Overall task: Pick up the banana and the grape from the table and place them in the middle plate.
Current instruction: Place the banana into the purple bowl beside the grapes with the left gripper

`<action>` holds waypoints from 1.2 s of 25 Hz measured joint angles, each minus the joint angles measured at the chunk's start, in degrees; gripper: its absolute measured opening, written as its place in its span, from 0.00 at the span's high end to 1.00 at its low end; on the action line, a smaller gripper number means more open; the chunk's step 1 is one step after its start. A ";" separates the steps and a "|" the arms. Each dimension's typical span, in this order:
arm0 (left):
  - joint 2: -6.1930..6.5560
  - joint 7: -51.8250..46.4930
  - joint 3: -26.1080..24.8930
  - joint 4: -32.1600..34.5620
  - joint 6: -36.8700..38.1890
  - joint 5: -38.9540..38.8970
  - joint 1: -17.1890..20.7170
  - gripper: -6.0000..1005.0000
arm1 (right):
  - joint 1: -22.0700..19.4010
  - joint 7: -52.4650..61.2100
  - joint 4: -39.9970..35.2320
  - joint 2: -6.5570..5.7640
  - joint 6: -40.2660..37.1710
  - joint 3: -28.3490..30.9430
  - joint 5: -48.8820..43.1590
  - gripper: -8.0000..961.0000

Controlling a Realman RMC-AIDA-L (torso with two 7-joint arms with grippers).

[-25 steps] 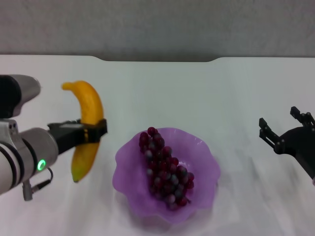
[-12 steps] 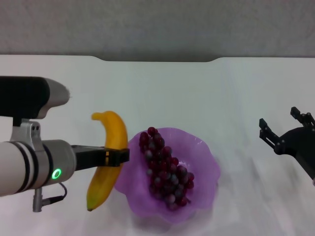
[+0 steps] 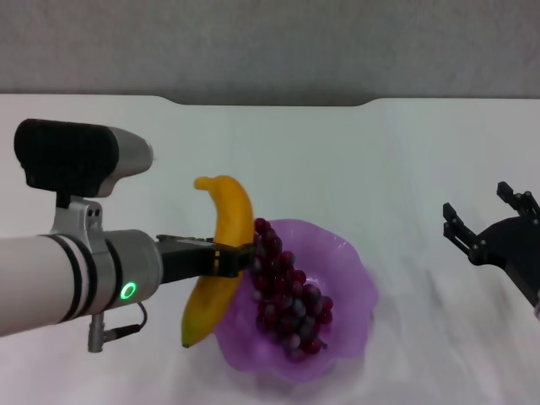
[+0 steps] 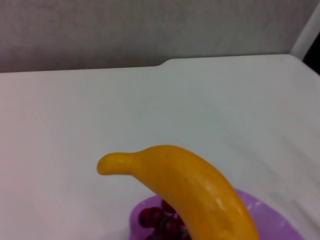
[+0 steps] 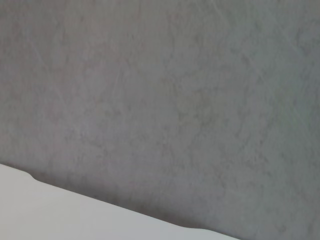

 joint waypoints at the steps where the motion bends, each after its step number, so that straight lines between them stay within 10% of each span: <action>1: 0.10 0.15 -0.41 -0.26 -0.78 -1.64 -0.33 0.47 | 0.00 0.00 -0.06 0.00 0.05 0.00 0.01 0.09; 14: 0.09 14.64 -3.20 4.34 -8.15 -20.94 -6.61 0.46 | 0.31 -0.02 -0.44 0.01 0.14 0.04 0.01 0.09; 30: -0.26 13.58 -0.86 16.76 0.05 -21.47 -13.28 0.45 | 1.32 -0.09 -0.33 0.01 0.11 0.00 -0.39 0.09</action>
